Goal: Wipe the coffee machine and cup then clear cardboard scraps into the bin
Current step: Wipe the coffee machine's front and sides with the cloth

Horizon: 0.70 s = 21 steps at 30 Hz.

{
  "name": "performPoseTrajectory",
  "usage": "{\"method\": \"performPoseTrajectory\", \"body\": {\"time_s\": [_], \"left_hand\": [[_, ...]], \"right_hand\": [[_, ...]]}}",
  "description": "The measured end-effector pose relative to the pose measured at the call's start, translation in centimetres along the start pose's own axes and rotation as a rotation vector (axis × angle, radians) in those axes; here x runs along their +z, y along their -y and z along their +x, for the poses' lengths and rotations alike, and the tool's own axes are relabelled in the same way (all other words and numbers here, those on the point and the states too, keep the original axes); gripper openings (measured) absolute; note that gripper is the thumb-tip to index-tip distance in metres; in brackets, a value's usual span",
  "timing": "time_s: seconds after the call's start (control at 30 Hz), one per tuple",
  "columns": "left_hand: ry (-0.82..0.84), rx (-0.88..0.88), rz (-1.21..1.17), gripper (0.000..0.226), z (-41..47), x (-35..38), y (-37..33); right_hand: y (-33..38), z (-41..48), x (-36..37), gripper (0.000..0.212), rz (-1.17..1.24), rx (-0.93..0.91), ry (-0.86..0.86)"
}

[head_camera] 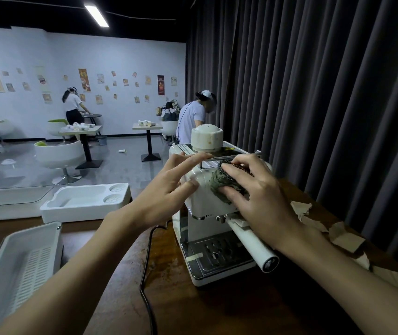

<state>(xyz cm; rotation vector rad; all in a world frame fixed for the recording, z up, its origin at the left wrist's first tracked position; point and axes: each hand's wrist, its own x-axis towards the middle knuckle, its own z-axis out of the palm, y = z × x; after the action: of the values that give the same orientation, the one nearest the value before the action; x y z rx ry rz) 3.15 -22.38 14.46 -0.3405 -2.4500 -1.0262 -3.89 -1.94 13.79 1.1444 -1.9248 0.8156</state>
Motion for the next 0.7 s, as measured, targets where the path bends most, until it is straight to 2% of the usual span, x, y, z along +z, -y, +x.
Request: {"method": "performPoseTrajectory", "body": {"time_s": [0.1, 0.3, 0.4, 0.6, 0.7], "left_hand": [[0.017, 0.004, -0.013, 0.055, -0.1, 0.0, 0.1], [0.020, 0.016, 0.028, 0.061, 0.1, -0.1, 0.1], [0.022, 0.018, 0.016, 0.060, 0.1, -0.2, 0.2], [0.005, 0.014, 0.017, 0.053, 0.0, -0.1, 0.2], [-0.018, -0.001, 0.019, 0.050, 0.0, -0.1, 0.1]], "right_hand": [[-1.1, -0.4, -0.6, 0.040, 0.048, 0.037, -0.034], [-3.6, -1.6, -2.3, 0.044, -0.027, 0.152, -0.153], [-3.1, -1.7, -2.0, 0.043, -0.043, 0.121, -0.162], [0.1, -1.8, 0.0, 0.029, 0.017, -0.072, -0.030], [0.9, -1.3, 0.8, 0.029, 0.091, -0.133, 0.028]]}}
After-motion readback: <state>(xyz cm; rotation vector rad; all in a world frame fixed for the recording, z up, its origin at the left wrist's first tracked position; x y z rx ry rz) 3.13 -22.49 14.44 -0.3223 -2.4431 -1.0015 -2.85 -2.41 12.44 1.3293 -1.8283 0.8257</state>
